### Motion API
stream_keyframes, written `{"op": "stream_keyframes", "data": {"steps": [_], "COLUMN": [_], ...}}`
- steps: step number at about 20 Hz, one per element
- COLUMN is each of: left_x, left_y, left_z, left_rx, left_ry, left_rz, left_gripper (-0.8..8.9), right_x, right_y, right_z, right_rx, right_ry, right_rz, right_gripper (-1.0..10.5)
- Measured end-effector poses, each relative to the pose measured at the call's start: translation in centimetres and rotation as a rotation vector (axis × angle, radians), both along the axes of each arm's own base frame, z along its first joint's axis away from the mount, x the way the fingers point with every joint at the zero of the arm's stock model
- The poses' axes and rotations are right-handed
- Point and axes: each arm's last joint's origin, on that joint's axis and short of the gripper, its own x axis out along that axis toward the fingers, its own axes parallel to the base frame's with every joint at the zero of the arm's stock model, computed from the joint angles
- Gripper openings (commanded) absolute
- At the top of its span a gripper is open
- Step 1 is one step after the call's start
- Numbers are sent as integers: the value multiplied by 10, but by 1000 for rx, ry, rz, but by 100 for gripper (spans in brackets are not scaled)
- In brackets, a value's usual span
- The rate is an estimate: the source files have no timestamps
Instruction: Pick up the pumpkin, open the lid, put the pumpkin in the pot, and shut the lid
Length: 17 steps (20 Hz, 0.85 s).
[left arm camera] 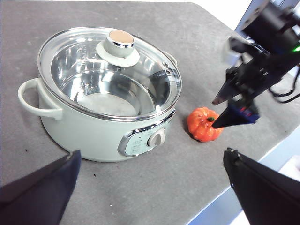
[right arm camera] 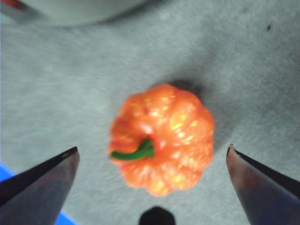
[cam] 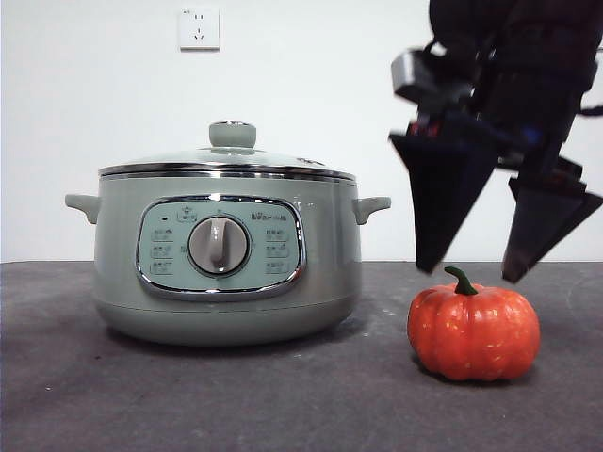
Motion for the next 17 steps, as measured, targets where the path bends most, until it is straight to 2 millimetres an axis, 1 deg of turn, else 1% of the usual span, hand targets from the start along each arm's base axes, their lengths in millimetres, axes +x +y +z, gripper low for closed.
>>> {"op": "stream_keyframes", "data": {"steps": [4,6,7,8,10,11,17], "left_x": [0,0,0,0,0,0,2], "left_y": [0,0,0,0,0,0,0], "left_z": [0,0,0,0,0,0,0], "left_rx": [0,0,0,0,0,0,1], "left_ry": [0,0,0,0,0,0,7], "left_rz": [0,0,0,0,0,0,3], "left_gripper": [782,782,782,782,782,782,782], "right_x": [9,12,13,13,13,13,12], "right_y": [6,7,8,8,8,8,7], "right_z": [-24,-30,-32,-32,-32,-32,-30], "right_rx": [-38,-44,-46,-46,-45,-44,-45], "right_ry": [63,73,75,74,72,76,81], "right_rz": [-1,-2,-2,-3,-7,-12,-19], "right_gripper": [725,717,655,501,94,-21,-9]}}
